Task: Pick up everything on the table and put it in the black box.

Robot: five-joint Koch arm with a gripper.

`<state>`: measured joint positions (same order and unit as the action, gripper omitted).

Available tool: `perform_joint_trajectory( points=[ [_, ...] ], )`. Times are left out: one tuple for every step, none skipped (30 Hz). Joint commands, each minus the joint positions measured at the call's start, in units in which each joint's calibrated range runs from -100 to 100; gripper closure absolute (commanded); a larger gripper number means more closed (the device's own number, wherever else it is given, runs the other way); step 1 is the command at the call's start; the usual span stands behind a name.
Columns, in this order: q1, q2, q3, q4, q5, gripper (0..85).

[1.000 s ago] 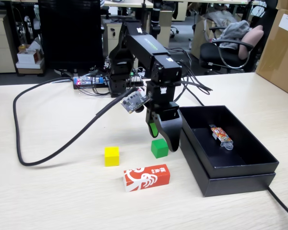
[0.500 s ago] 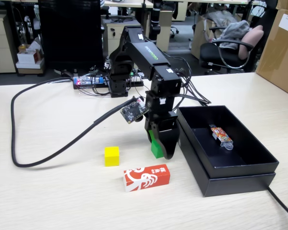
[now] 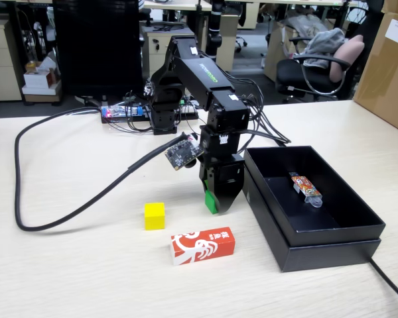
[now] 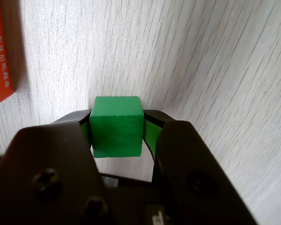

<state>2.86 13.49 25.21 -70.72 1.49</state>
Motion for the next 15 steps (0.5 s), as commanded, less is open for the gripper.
perform_joint_trajectory(
  points=[
    [-0.7, -8.2, 1.5, -0.3, -0.1, 79.9],
    [-1.0, -13.8, 1.3, -1.9, -0.7, 79.9],
    [-1.0, -16.6, 1.2, -2.8, -0.9, 79.9],
    [-1.1, -20.2, 1.2, -3.4, -1.3, 79.9],
    [-1.1, -22.6, 1.2, -3.8, -1.5, 79.9],
    [-1.1, -25.3, 1.4, -4.4, -1.7, 79.9],
    [-1.0, -27.9, 1.6, -4.8, -1.8, 79.9],
    [-0.7, -30.3, 1.8, -5.0, -2.0, 79.9],
    [-0.2, -32.8, 1.8, -5.1, -2.1, 79.9],
    [0.3, -34.7, 2.0, -5.5, -2.1, 79.9],
    [1.1, -36.4, 2.5, -6.5, -2.1, 79.9],
    [2.0, -37.8, 3.0, -7.4, -2.1, 79.9],
    [3.0, -39.0, 3.2, -8.2, -2.0, 79.9],
    [4.0, -40.1, 3.2, -8.6, -1.9, 79.9],
    [5.0, -40.9, 3.3, -9.1, -1.8, 79.9]
  ],
)
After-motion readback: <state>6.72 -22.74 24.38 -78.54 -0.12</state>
